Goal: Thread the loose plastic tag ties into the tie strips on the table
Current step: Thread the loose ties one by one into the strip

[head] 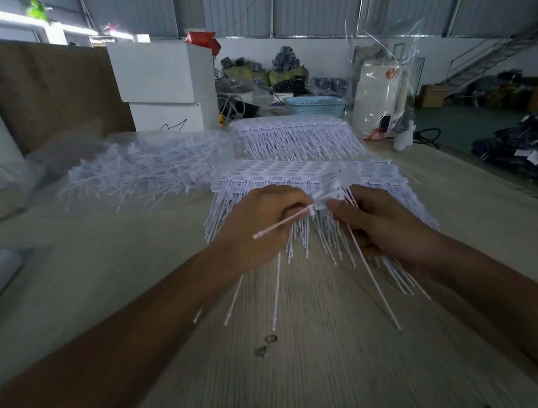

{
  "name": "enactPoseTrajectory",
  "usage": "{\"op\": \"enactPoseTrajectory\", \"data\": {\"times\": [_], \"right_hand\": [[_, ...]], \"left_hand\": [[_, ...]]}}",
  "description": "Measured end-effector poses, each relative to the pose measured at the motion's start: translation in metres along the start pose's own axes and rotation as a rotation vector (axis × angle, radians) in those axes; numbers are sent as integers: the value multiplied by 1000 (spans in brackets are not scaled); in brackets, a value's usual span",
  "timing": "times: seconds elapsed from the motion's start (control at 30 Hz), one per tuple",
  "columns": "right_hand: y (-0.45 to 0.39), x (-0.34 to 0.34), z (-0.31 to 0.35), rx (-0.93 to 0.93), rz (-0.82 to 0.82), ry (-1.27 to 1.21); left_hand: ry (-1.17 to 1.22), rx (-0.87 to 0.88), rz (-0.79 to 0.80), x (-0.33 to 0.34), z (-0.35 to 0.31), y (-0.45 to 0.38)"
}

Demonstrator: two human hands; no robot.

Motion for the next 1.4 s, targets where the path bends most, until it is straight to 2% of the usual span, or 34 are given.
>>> {"op": "enactPoseTrajectory", "data": {"times": [0.17,0.27,0.33,0.47,0.63,0.77,0.87,1.03,1.17,1.23,1.4], "right_hand": [[1,-2,10,-170,-51,148],[1,-2,15,-256,-96,369],[2,-2,17,-289,-127,431],[0,-7,13,-207,-147,241],[0,-6,6,-24,-60,81],[1,-6,2,42,-40,15],[1,-4,0,54,-26,55],[0,-5,-5,83,-51,64],[-1,-11,-6,67,-105,65],[0,-8,-8,70,-74,41],[1,3,-12,96,22,-31]], "left_hand": [[79,-29,-7,-2,-1,0],[132,-103,52,4,4,-1],[146,-125,58,5,5,0],[200,-117,-19,-1,4,-1],[125,-47,-31,-3,-2,-2],[-52,21,25,-1,-5,0],[-146,43,71,-1,-8,2],[-384,114,241,7,-12,6],[-144,-25,97,3,-9,4],[-36,-97,42,3,-4,2],[73,-90,-39,-1,-9,2]]}}
Point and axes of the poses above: each hand's wrist, its own y-axis away from the middle knuckle, its own x-axis out of the palm, z = x × y, the point moved 7 cm from there along -y, towards the middle knuckle
